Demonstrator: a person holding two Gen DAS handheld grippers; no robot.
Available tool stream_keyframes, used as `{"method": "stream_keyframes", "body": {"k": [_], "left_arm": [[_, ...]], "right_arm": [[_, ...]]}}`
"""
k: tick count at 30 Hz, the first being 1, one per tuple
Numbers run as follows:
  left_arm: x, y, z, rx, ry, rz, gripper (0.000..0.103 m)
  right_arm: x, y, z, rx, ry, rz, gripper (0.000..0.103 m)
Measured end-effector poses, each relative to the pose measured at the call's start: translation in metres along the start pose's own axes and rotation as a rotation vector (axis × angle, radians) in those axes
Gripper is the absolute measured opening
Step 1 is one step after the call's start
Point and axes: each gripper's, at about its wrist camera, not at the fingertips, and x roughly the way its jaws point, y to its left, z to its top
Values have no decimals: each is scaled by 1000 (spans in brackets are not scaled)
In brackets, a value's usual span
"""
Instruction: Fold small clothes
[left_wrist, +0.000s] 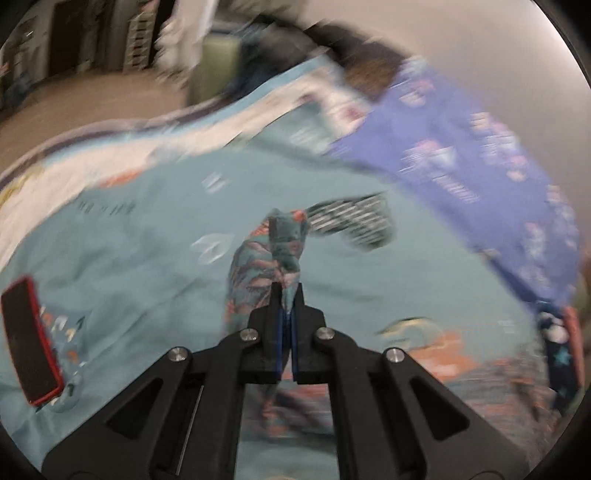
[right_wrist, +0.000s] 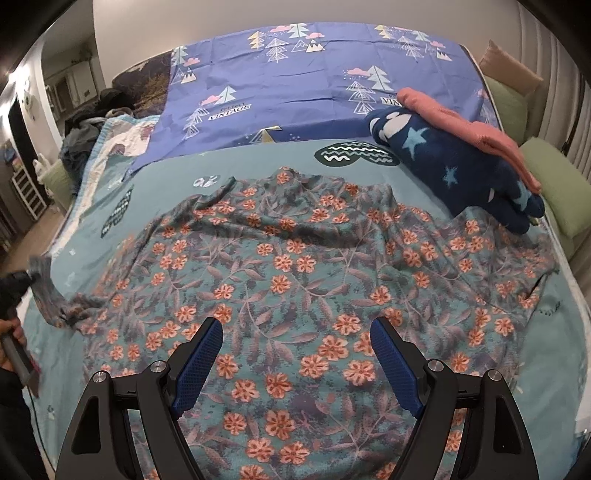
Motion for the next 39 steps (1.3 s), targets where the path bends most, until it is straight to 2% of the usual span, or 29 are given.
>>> {"method": "stream_keyframes", "body": {"k": [3,6,12,15,18,22,26,32,34,36,39], "left_arm": [[-44,-51,6,98,-85,-118,4],[-80,-102,4,191,-134,-241,4],[-122,-192,-18,355,-136,-484,4],[-132,-232,-39,436,-115,-554,4],[-133,-268,-68,513,-82,-589,4],[-129,-304,-113,605,-37,-593,4],[-119,-324,-148,654,25,-591,4],[-97,-334,-201,685,187,-592,5],[-96,-335,-218,713,227,-596,8],[-99,-333,-228,733,262,-614,26],[-111,-319,-226,740,257,-627,39]], "right_arm": [[-4,-7,-1,12,-6,15,84],[-8,-17,-4,24,-10,28,84],[-17,-51,-7,97,-25,65,84],[-21,-69,-9,141,-22,97,84],[-25,-86,-13,172,-26,99,84],[-27,-106,-20,212,-22,109,84],[-28,-121,-25,245,-17,148,84],[-20,-130,-27,269,14,222,81],[-18,-130,-27,273,23,246,78],[-16,-128,-26,277,29,268,76],[-11,-123,-23,271,44,305,75]]}}
